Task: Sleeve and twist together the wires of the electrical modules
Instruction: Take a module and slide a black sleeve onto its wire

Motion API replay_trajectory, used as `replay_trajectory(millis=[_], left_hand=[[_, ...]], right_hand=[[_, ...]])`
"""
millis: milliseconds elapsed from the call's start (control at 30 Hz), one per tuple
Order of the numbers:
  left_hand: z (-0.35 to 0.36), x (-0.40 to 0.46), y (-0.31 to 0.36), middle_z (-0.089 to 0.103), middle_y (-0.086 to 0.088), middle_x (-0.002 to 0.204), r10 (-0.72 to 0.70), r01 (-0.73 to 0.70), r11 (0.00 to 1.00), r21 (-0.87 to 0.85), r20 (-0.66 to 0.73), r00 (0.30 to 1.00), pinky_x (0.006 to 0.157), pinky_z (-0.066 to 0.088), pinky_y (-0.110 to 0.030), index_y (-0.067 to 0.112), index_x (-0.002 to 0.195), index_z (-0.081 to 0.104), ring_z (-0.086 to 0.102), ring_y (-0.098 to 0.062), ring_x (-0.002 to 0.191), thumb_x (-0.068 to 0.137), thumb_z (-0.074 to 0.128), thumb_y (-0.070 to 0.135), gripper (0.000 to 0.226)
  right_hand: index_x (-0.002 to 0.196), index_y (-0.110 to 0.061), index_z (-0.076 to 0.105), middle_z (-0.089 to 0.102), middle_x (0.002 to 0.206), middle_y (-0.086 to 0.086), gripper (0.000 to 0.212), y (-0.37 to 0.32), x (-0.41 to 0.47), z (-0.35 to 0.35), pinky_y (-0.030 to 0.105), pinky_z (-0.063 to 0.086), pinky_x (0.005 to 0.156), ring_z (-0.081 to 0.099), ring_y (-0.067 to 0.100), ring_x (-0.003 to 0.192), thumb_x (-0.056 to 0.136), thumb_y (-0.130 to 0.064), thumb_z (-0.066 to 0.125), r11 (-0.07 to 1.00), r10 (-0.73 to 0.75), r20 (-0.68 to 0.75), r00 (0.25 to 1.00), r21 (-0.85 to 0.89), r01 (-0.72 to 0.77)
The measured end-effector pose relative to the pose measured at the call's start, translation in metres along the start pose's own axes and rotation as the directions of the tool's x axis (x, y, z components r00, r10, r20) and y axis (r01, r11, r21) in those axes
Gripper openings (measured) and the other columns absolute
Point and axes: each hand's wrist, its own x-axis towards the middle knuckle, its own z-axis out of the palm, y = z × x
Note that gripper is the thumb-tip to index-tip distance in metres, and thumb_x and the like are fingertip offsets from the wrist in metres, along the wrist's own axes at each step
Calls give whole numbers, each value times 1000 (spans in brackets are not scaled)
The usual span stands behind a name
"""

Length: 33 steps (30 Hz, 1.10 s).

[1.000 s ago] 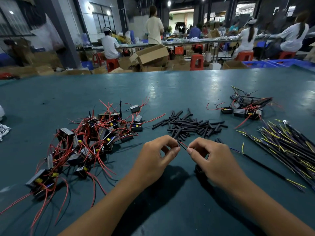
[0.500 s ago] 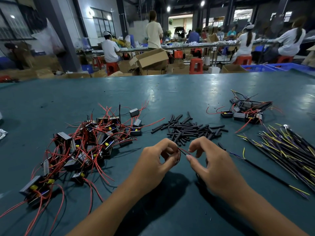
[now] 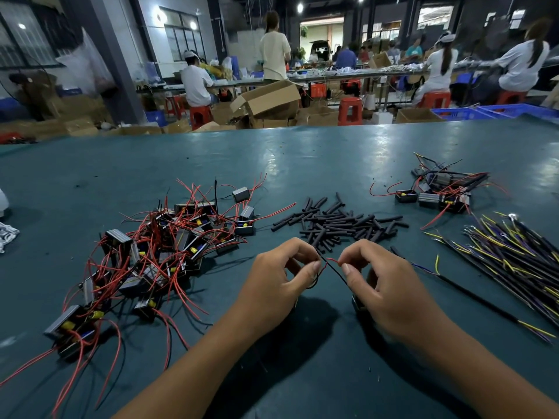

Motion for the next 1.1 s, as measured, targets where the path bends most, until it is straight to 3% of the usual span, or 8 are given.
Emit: replay_trajectory(millis=[133, 300, 500, 667, 733, 833, 967, 1100], left_hand=[[2, 1, -1, 65, 19, 82, -21, 20, 999, -33, -20, 1000, 57, 42, -13, 25, 91, 62, 60, -3, 64, 93, 71, 17, 12], [0, 4, -3, 65, 18, 83, -22, 22, 1000, -15, -6, 1000, 57, 44, -15, 24, 90, 59, 60, -3, 62, 92, 72, 18, 15], [-13, 7, -8, 66, 15, 93, -27, 24, 999, 28, 110, 994, 64, 45, -17, 30, 98, 60, 60, -4, 77, 92, 69, 16, 18], [-22, 10, -11, 68, 21, 94, -51, 45, 998, 34, 195, 980, 64, 42, -7, 28, 106, 67, 57, 10, 71, 95, 68, 26, 11], [-18, 11, -9, 70, 18, 90, -35, 20, 998, 62, 258, 966, 67, 39, -5, 25, 110, 69, 58, 7, 75, 94, 70, 27, 16], [-15, 11, -7, 67, 14, 79, -34, 18, 998, 58, 293, 955, 67, 38, -6, 18, 100, 72, 57, 3, 72, 94, 70, 18, 6], [-16, 8, -10, 62, 16, 77, -76, 52, 994, 97, 270, 960, 65, 40, -9, 21, 94, 65, 55, 4, 70, 99, 62, 18, 7], [-13, 7, -14, 60, 14, 80, -114, 86, 979, 184, 148, 982, 60, 44, -13, 24, 93, 58, 55, -4, 69, 100, 59, 19, 8]], right_hand=[[90, -24, 60, 59, 83, -11, 10, -1, -1, -4, 6, 37, 65, 56, 1, 77, 90, -14, 61, 999, -44, 71, 997, 22, 43], [87, -27, 61, 60, 85, -10, 7, 0, 0, -10, 18, 43, 64, 58, 13, 83, 88, -24, 66, 996, -77, 144, 987, 45, 71], [84, -28, 60, 60, 84, -11, 17, 7, 1, -14, 11, 39, 59, 58, 5, 75, 91, -15, 69, 999, -41, 76, 996, 38, 38], [87, -32, 62, 62, 86, -10, 5, 8, 2, -18, 30, 49, 61, 61, 16, 77, 89, -28, 64, 996, -66, 126, 990, 65, 58], [88, -32, 63, 63, 86, -9, 6, 8, 2, -19, 38, 50, 61, 62, 18, 74, 89, -28, 66, 995, -69, 149, 986, 79, 58], [88, -31, 65, 63, 86, -7, 11, 9, 3, -21, 42, 51, 62, 62, 20, 72, 90, -21, 70, 994, -63, 187, 980, 103, 44], [89, -28, 67, 65, 91, -7, 1, 7, 4, -30, 36, 54, 69, 65, 19, 88, 88, -29, 67, 984, -54, 287, 956, 177, 3], [91, -26, 69, 67, 106, -7, 4, 9, 5, -39, 24, 53, 78, 64, 18, 106, 88, -27, 71, 975, -90, 443, 892, 221, -12]])
